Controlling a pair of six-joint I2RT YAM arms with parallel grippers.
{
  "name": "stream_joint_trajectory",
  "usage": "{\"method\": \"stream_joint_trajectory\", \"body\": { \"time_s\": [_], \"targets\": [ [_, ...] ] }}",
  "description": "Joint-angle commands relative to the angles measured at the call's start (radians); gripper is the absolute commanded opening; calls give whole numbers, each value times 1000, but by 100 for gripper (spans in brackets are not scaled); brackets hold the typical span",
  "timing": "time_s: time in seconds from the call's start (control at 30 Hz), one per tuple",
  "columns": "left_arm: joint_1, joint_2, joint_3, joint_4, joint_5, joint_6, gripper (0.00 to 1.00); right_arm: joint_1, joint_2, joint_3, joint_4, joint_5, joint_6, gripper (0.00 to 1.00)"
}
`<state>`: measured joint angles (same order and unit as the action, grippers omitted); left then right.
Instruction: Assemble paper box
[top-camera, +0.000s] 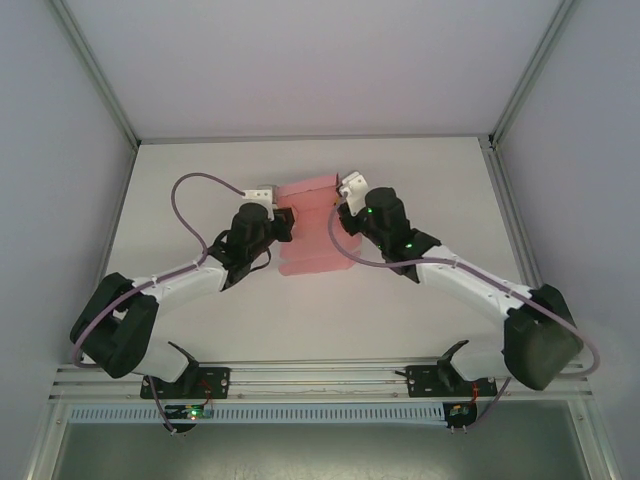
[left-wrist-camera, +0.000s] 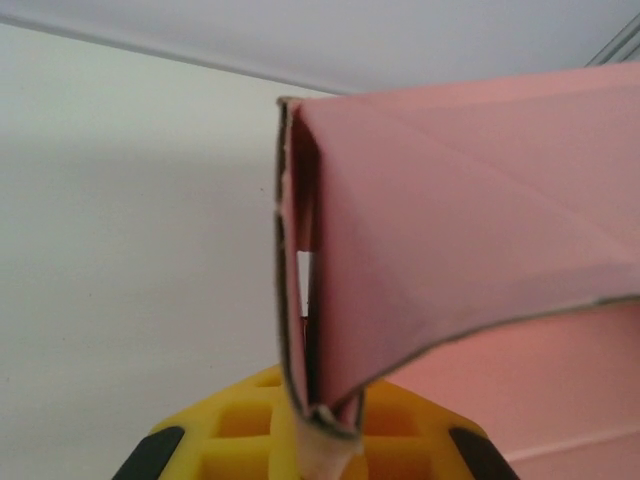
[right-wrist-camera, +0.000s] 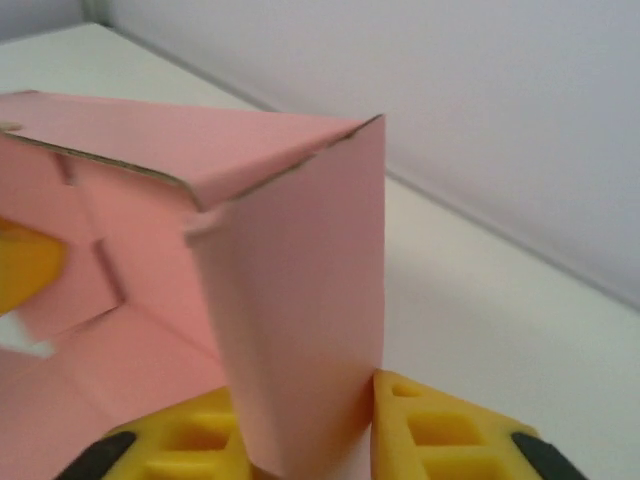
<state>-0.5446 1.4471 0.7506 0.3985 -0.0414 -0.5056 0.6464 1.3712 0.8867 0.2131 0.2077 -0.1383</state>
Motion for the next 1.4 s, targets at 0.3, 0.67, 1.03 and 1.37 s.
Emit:
{"method": "stream_joint_trajectory", "body": {
  "time_s": [0.3,0.67,1.03,1.37],
  "targets": [
    [-38,74,243,-674,-491,-421,0,-2,227,74,219,937,4,3],
    [-36,123,371,-1067,-674,-631,0,-68,350,79,561,1216,-421,7],
    [-38,73,280,-546,-361,-267,0,-15,178,8,267,235,35,36],
    [-40,59,265,-382,-294,-21,0,-43,-184,-133,207,-296,59,98]
  ]
}}
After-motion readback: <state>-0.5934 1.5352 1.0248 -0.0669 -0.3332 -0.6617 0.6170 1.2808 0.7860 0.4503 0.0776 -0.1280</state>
